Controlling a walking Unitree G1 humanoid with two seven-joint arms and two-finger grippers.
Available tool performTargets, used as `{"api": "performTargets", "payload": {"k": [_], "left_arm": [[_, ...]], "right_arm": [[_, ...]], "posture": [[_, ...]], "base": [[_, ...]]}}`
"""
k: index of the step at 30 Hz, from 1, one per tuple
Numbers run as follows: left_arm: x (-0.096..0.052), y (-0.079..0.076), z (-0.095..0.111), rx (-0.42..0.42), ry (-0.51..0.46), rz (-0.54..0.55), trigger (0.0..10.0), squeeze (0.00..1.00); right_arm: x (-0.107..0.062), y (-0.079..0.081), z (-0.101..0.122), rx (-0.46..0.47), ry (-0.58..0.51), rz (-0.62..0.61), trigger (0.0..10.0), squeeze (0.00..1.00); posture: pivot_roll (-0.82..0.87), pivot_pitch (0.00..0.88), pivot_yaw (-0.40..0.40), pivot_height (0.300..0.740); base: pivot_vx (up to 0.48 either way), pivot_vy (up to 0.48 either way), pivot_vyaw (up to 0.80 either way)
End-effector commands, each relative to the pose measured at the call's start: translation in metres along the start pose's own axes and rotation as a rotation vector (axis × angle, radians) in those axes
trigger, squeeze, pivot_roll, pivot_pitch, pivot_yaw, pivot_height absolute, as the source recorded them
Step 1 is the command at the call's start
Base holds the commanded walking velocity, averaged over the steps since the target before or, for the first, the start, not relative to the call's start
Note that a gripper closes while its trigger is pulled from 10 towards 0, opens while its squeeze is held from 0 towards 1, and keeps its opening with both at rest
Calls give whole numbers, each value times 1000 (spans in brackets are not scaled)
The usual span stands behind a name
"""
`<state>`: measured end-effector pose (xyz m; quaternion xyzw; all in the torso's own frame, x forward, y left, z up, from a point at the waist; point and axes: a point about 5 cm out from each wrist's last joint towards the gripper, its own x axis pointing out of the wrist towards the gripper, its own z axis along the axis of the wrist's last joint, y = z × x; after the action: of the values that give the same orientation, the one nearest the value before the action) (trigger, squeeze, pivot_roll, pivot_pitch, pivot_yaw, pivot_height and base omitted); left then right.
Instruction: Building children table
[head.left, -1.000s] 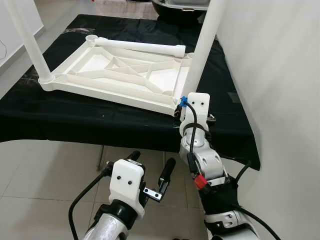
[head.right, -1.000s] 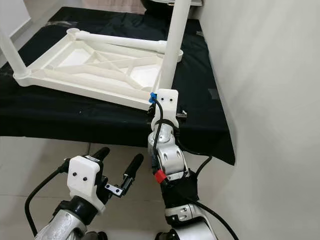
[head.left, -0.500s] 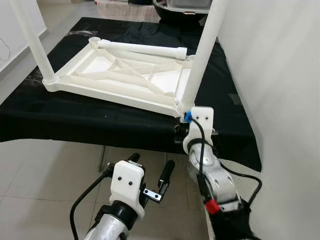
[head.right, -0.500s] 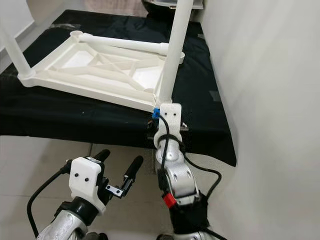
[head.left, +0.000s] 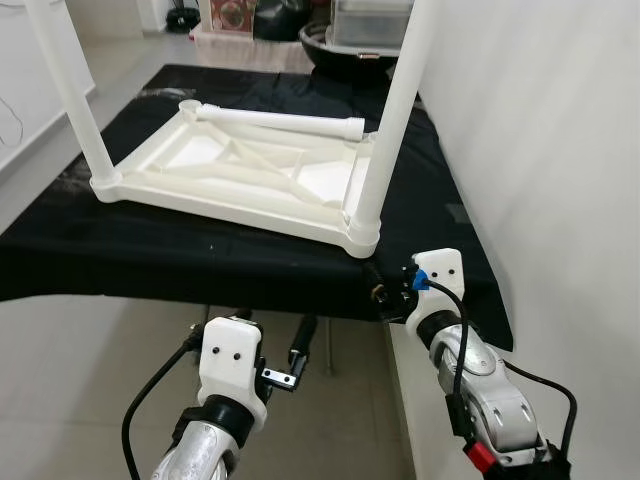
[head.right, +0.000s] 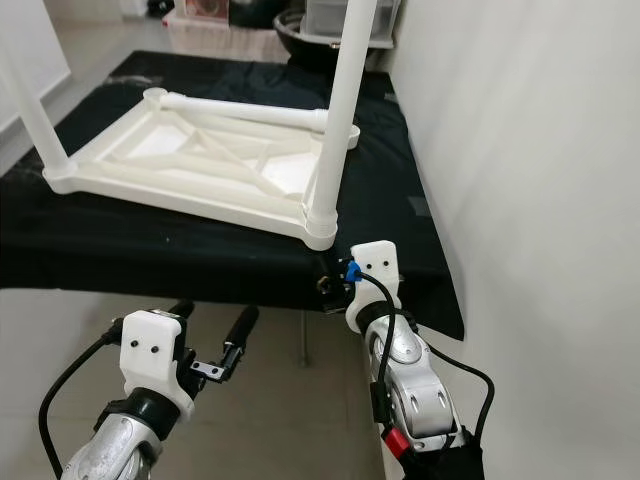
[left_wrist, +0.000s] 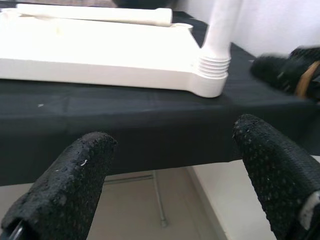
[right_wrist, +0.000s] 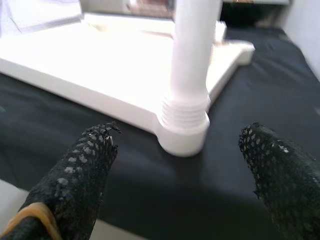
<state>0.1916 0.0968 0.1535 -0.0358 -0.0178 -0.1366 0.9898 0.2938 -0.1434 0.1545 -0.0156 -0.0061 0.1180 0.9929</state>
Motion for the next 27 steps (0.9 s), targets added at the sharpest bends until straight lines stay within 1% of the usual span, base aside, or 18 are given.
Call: {"api": "performTargets", "payload": {"k": [1,5,6,7,11,12,14,15,18,19,20,21,23,24,25,26,27], "left_arm": [[1,2,-4,-7,15,19,10000,0],[2,9,-7,-3,23,54,10000,0],[2,9,-7,-3,23,54,10000,0],[3,11,-8,-6,25,66,10000,0],[4,12,-9,5,27,72,10000,0],[5,13,-9,21,27,79,10000,0],[4,17,-8,27,25,100,10000,0],[4,21,-6,46,16,120,10000,0],[3,25,-3,68,5,140,10000,0],[4,35,3,85,-13,192,10000,0],[3,55,15,121,-55,295,10000,0],[3,55,15,121,-55,295,10000,0],[3,65,21,153,-73,348,10000,0],[3,69,23,167,-76,365,10000,0],[3,69,23,167,-76,365,10000,0],[1,75,25,190,-77,401,10000,0],[1,75,25,190,-79,401,10000,0]], "right_arm": [[2,-3,0,4,-16,9,10000,0],[11,-4,3,-3,-30,25,10000,0],[11,-4,3,-3,-30,25,10000,0],[14,-5,5,-13,-51,28,10000,0],[16,-4,5,-15,-58,32,10000,0],[18,-5,5,-6,-64,24,10000,0],[20,-13,4,-17,-56,-33,10000,0],[20,-17,3,-22,-51,-52,10000,0],[21,-20,2,-25,-47,-63,10000,0],[23,-24,2,-20,-47,-76,10000,0],[28,-32,6,-12,-63,-114,10000,0],[28,-32,6,-12,-63,-114,10000,0],[31,-37,8,-6,-71,-143,10000,0],[33,-39,9,-3,-73,-155,10000,0],[33,-39,9,-3,-73,-155,10000,0],[37,-43,11,4,-76,-181,10000,0],[39,-43,12,-3,-81,-187,10000,0]], "posture": [[69,58,-58,740],[70,49,-58,740],[70,49,-58,740],[71,45,-59,740],[72,46,-62,740],[72,43,-64,740],[73,45,-65,740],[71,42,-61,740],[70,41,-60,740],[76,42,-62,740],[83,44,-66,740],[83,44,-66,740],[88,43,-69,740],[90,45,-68,740],[90,45,-68,740],[91,43,-70,740],[93,49,-68,740]], "base": [[0,0,0],[0,0,-800],[0,0,-800],[0,0,0],[0,0,0],[0,0,0],[0,0,0],[0,0,0],[0,0,0],[0,0,0],[0,0,0],[0,0,0],[0,0,0],[0,0,0],[0,0,0],[0,0,0],[0,0,0]]}}
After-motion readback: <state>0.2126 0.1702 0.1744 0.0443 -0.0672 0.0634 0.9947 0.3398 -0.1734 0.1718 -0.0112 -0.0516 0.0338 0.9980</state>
